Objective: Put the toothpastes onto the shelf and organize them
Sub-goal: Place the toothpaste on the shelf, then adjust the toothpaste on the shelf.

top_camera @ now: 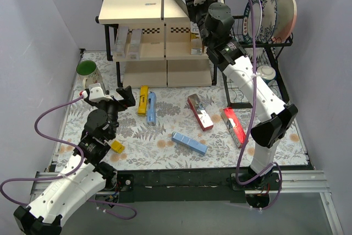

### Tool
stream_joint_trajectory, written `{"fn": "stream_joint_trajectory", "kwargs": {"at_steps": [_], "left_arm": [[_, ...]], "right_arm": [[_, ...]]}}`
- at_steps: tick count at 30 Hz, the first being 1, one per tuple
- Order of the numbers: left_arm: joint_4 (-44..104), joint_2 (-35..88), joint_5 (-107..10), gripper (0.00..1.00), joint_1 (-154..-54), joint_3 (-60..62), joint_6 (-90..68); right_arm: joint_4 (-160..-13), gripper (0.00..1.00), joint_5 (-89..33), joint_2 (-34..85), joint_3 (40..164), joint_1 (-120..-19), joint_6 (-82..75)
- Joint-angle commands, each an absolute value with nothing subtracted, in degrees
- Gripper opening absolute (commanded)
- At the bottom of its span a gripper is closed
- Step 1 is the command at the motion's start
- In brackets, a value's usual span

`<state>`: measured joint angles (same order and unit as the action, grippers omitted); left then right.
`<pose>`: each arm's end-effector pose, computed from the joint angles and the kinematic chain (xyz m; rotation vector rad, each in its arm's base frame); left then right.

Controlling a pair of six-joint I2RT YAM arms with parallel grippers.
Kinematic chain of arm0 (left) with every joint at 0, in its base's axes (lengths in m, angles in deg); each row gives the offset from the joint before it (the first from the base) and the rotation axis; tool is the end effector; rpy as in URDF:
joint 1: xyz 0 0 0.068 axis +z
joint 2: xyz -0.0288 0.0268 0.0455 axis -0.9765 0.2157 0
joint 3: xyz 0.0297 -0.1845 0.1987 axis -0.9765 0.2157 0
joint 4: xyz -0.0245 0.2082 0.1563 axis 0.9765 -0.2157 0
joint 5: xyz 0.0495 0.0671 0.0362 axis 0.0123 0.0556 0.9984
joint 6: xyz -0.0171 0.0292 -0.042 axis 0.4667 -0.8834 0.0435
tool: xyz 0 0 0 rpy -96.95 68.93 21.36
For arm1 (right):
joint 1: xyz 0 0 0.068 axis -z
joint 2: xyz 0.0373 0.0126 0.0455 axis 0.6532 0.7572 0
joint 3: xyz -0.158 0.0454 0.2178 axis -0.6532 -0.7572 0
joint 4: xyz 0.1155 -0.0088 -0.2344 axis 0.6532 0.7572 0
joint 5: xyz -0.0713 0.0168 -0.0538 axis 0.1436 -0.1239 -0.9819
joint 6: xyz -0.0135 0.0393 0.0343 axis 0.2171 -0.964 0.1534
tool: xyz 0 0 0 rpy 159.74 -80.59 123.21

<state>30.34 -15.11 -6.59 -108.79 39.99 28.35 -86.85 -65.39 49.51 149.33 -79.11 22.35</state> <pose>0.1380 -0.0606 0.3225 -0.7303 1.4014 -0.6916 0.3276 0.2368 0.5320 -0.2049 1.2880 -0.0379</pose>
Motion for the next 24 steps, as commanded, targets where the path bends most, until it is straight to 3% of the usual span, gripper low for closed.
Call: {"fn": "stream_joint_trajectory", "kwargs": {"at_steps": [1,12,24], "left_arm": [[29.46,-14.73,-6.95,0.98,-108.48,39.34,28.02],[29.37,-14.46,-6.86,0.98,-108.39,39.25,27.93],[29.11,-14.81,-7.39,0.98,-108.39,39.16,28.02]], "right_arm": [[-87.34,0.54,-62.22,50.07,151.84,-78.31,21.57],[-88.57,0.55,-54.32,46.13,150.88,-78.31,17.97],[-87.08,0.69,-49.22,43.39,147.53,-77.26,15.33]]}}
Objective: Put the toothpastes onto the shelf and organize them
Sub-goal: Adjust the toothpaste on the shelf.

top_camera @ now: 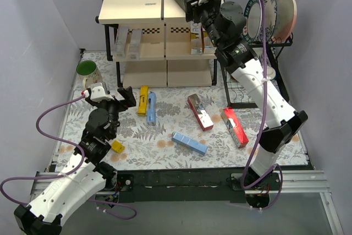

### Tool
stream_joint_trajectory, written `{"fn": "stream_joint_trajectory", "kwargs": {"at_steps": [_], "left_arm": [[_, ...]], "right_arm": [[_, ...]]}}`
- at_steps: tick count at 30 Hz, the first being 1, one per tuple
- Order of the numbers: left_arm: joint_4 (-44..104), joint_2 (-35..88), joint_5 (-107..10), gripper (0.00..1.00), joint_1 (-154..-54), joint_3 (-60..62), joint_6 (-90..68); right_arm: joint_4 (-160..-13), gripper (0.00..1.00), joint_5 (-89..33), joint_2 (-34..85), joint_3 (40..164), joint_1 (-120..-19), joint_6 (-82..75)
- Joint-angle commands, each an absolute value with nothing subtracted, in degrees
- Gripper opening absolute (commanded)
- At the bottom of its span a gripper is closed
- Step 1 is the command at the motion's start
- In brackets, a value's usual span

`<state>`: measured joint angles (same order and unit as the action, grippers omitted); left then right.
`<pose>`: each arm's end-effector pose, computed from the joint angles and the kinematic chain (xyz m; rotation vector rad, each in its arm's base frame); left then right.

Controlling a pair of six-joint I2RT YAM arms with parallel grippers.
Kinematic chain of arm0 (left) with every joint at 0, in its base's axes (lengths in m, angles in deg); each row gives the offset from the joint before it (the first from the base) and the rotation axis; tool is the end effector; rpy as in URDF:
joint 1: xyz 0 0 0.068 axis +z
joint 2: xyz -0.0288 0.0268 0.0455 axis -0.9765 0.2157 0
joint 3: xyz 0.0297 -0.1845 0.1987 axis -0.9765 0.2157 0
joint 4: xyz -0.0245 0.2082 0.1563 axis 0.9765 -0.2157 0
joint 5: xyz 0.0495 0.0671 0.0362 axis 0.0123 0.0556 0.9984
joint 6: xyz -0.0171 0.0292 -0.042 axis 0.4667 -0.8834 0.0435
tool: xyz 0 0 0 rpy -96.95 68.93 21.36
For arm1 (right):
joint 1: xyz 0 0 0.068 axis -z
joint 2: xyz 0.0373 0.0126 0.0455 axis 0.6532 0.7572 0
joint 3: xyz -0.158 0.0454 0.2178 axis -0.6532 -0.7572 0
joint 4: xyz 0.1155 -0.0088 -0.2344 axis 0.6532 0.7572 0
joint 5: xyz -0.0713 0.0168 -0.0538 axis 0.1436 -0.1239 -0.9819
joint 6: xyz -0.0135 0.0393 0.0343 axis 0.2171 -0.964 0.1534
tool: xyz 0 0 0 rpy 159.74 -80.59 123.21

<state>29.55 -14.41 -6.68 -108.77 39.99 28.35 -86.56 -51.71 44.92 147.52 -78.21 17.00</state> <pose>0.1402 -0.0619 0.3194 -0.7285 1.4256 -0.6762 0.3061 0.2222 0.5524 -0.3087 1.1968 0.1916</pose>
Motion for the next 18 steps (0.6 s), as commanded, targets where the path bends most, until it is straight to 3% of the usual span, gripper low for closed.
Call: {"fn": "stream_joint_trajectory", "kwargs": {"at_steps": [1,18], "left_arm": [[29.02,-14.73,-7.30,0.98,-108.39,39.16,28.02],[28.85,-13.85,-7.91,0.98,-108.39,38.99,28.02]], "right_arm": [[-85.51,0.69,-48.95,43.65,147.71,-76.99,14.80],[-82.33,0.69,-48.51,45.41,146.57,-75.23,13.48]]}}
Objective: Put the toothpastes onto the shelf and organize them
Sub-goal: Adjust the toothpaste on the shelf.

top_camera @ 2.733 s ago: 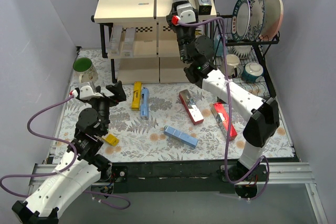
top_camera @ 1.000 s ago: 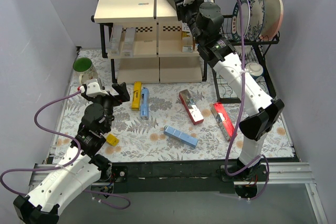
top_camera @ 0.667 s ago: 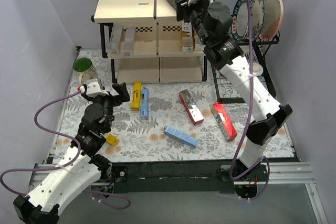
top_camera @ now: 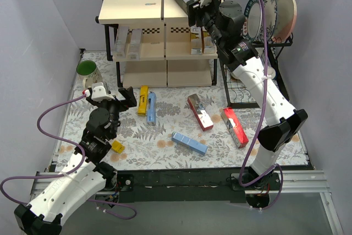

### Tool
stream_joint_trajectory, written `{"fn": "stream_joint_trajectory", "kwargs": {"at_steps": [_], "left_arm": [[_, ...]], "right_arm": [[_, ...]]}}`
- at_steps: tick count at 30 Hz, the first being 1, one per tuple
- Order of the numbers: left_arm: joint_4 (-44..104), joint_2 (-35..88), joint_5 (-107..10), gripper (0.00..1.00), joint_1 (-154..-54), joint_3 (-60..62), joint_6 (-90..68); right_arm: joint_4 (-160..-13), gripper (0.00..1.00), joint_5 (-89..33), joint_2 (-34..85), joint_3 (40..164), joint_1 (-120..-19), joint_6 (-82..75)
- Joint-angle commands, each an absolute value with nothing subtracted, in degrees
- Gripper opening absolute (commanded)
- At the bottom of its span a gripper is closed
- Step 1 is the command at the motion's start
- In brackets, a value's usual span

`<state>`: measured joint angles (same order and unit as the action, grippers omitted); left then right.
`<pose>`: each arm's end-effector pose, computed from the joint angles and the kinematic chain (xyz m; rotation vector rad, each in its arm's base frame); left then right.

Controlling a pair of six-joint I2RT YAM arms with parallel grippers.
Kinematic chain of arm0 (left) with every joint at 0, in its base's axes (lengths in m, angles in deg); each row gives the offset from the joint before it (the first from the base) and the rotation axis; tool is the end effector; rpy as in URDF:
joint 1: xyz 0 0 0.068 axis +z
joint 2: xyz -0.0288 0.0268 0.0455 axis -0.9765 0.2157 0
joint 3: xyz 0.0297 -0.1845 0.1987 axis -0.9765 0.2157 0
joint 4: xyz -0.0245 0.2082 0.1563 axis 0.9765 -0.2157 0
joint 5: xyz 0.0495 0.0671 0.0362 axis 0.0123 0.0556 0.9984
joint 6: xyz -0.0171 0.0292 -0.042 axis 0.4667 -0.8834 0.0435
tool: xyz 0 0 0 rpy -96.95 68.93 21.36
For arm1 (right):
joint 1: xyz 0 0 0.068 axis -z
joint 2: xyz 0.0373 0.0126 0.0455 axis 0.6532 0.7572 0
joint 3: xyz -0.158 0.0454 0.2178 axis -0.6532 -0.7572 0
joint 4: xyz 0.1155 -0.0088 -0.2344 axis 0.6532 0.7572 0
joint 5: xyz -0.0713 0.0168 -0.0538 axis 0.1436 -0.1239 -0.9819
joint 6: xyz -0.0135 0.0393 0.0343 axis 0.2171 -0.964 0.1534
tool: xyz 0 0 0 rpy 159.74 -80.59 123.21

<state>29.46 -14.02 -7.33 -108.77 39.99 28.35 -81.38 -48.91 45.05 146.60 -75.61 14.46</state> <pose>0.1414 -0.0630 0.3184 -0.7205 1.4383 -0.6796 0.3207 0.2135 0.5373 -0.3426 1.2931 0.1988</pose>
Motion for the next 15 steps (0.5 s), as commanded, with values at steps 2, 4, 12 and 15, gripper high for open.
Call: {"fn": "stream_joint_trajectory", "kwargs": {"at_steps": [2,4,12,15], "left_arm": [[28.85,-13.58,-7.92,0.98,-108.39,38.99,28.02],[28.85,-13.58,-8.00,0.98,-108.31,38.90,28.02],[28.85,-13.50,-8.00,0.98,-108.30,38.90,28.02],[28.85,-13.50,-8.09,0.98,-108.30,38.99,28.02]], "right_arm": [[-82.24,0.68,-48.51,45.85,146.66,-75.23,13.48],[-81.98,0.68,-48.51,46.20,146.92,-75.15,13.57],[-82.42,0.58,-48.86,47.17,147.10,-75.06,13.48],[-82.86,0.52,-49.56,46.74,146.57,-75.15,13.30]]}}
